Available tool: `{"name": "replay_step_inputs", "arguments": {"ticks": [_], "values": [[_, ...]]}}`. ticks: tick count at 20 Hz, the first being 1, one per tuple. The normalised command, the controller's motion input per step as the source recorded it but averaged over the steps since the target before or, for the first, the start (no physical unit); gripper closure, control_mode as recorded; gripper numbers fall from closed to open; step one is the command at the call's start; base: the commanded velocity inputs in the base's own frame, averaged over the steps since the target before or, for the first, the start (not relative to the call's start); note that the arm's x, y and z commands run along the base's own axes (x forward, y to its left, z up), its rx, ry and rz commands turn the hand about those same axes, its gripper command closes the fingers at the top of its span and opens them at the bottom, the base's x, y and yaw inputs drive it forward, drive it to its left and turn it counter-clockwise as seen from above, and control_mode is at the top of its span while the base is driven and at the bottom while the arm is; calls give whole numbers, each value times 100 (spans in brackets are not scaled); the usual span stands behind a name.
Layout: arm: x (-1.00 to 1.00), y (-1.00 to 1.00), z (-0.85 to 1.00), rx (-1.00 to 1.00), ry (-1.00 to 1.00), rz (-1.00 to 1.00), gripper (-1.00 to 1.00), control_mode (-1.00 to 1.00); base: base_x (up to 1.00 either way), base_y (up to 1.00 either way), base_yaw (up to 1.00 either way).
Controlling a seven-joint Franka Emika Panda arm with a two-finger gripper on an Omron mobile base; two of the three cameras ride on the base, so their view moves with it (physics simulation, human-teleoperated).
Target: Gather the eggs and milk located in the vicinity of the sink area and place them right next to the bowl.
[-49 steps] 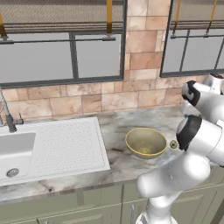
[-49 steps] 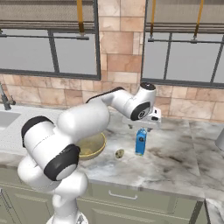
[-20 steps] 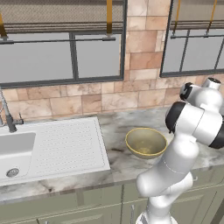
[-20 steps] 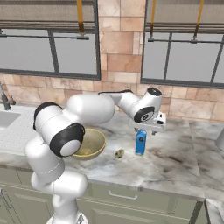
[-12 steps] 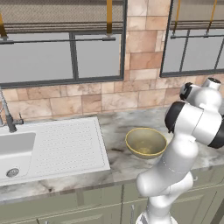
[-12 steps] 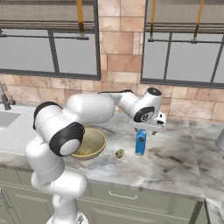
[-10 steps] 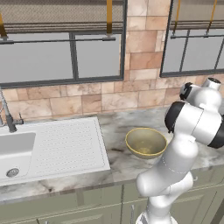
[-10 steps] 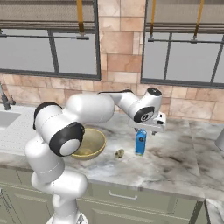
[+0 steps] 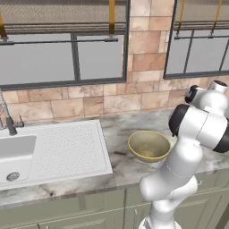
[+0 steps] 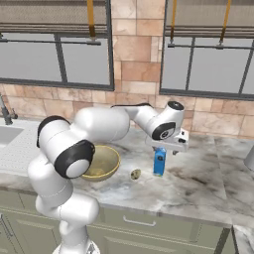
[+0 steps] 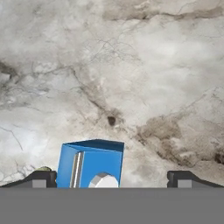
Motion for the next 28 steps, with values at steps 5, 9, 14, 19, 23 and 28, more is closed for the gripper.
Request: {"name": "replay_step_inputs", "arguments": {"ticks": [5, 9, 14, 19, 23, 28], "values": [[-5, 0, -4, 0, 0, 0, -100, -100, 0, 0, 0], [0, 0, -8, 0, 0, 0, -100, -100, 0, 0, 0], [0, 0, -11, 0, 0, 0, 100, -100, 0, 0, 0], [0, 0, -2, 0, 0, 0, 100, -100, 0, 0, 0], [0, 0, 0, 0, 0, 0, 100, -100, 0, 0, 0], [-3, 0, 0, 0, 0, 0, 100, -100, 0, 0, 0]]}}
